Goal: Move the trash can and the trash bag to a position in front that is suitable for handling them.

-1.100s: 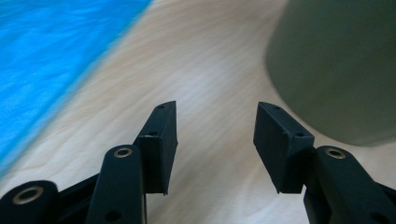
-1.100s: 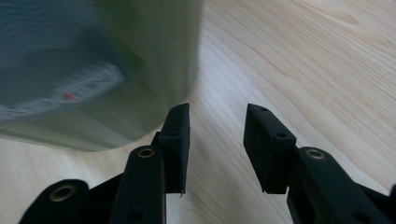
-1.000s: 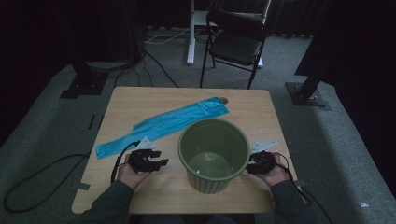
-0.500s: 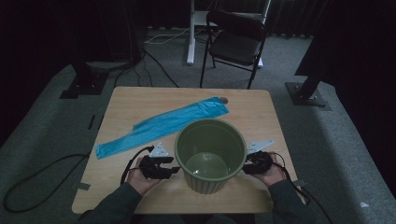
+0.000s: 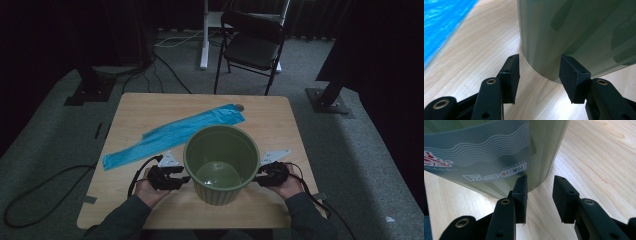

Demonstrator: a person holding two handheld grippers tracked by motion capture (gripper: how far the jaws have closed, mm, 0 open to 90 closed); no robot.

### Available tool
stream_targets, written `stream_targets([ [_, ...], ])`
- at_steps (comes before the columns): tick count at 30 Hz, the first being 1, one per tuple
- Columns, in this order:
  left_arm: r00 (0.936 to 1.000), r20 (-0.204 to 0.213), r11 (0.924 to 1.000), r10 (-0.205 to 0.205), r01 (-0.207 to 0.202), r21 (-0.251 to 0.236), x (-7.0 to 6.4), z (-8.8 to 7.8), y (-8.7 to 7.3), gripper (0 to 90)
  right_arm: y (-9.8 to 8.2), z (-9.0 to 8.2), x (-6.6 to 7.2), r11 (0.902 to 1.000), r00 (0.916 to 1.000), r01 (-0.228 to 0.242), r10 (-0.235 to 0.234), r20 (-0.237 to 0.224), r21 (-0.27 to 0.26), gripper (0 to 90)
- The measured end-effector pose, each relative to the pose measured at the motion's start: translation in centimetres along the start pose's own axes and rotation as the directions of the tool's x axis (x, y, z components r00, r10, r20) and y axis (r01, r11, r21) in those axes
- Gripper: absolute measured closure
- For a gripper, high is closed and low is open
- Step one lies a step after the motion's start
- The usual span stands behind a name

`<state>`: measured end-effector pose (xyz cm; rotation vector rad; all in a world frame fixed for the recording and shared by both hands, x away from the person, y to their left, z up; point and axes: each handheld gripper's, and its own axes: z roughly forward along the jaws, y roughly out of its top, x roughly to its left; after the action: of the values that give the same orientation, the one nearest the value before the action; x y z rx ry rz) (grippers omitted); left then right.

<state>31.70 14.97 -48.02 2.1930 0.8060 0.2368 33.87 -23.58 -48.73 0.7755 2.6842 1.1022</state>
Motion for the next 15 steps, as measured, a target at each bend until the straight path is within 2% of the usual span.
stream_targets([
  [4, 0.9997, -0.019, 0.9998, -0.018, 0.018, -0.004, 0.6, -0.1, 0.0, 51.2, 0.3, 0.3, 0.0, 1.0000, 1.0000, -0.006, 0.006, 0.000, 0.001, 64.7],
  [9, 0.9984, -0.048, 0.9996, -0.030, 0.029, -0.004, 1.5, -0.2, 0.1, 52.9, 1.4, 1.2, 0.0, 0.9998, 0.9997, 0.018, -0.018, 0.018, 0.009, 65.2],
  [15, 0.9969, -0.055, 0.9984, -0.056, 0.056, 0.001, 2.6, -0.5, 0.0, 54.4, 2.6, 2.1, -0.3, 0.9994, 0.9991, 0.032, -0.032, 0.027, 0.016, 65.6],
])
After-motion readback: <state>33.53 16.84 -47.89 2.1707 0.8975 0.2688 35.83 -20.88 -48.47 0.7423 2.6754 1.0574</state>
